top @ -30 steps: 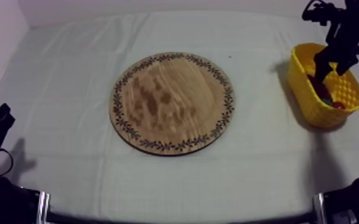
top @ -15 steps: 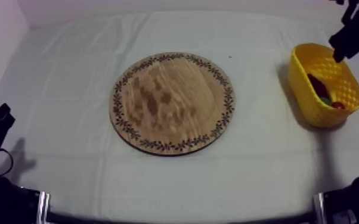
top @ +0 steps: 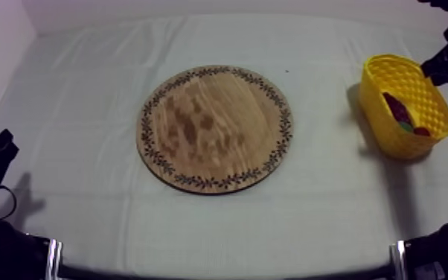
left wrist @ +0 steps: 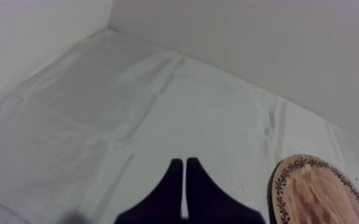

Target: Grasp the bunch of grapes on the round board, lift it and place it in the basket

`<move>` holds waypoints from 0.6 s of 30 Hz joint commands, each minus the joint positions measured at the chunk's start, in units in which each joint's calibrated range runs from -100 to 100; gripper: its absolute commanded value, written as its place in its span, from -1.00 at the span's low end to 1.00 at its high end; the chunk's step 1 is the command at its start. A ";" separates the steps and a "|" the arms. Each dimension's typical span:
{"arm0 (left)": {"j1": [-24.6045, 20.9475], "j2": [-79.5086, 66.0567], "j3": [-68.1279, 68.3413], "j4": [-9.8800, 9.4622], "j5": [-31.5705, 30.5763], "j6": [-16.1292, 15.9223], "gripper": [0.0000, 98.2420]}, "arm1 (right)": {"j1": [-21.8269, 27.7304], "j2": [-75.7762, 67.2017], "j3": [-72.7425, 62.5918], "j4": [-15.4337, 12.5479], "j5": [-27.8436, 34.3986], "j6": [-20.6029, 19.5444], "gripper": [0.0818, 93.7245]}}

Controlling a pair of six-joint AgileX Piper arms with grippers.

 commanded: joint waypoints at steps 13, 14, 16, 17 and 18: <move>-0.01 0.03 0.04 0.01 0.03 0.01 -1.00 | 3.47 -35.65 36.93 -8.41 -30.49 -4.69 -1.00; -0.01 0.03 0.04 0.01 0.03 0.01 -1.00 | 3.47 -37.67 38.82 -9.44 -32.08 -4.34 -1.00; -0.01 0.03 0.04 0.01 0.03 0.01 -1.00 | 3.33 -41.77 42.38 -11.58 -35.09 -3.75 -1.00; -0.01 0.03 0.04 0.01 0.03 0.01 -1.00 | 3.28 -43.83 44.04 -12.70 -36.35 -3.32 -1.00; -0.01 0.03 0.04 0.01 0.03 0.01 -1.00 | 3.25 -45.84 45.53 -13.97 -37.32 -2.66 -1.00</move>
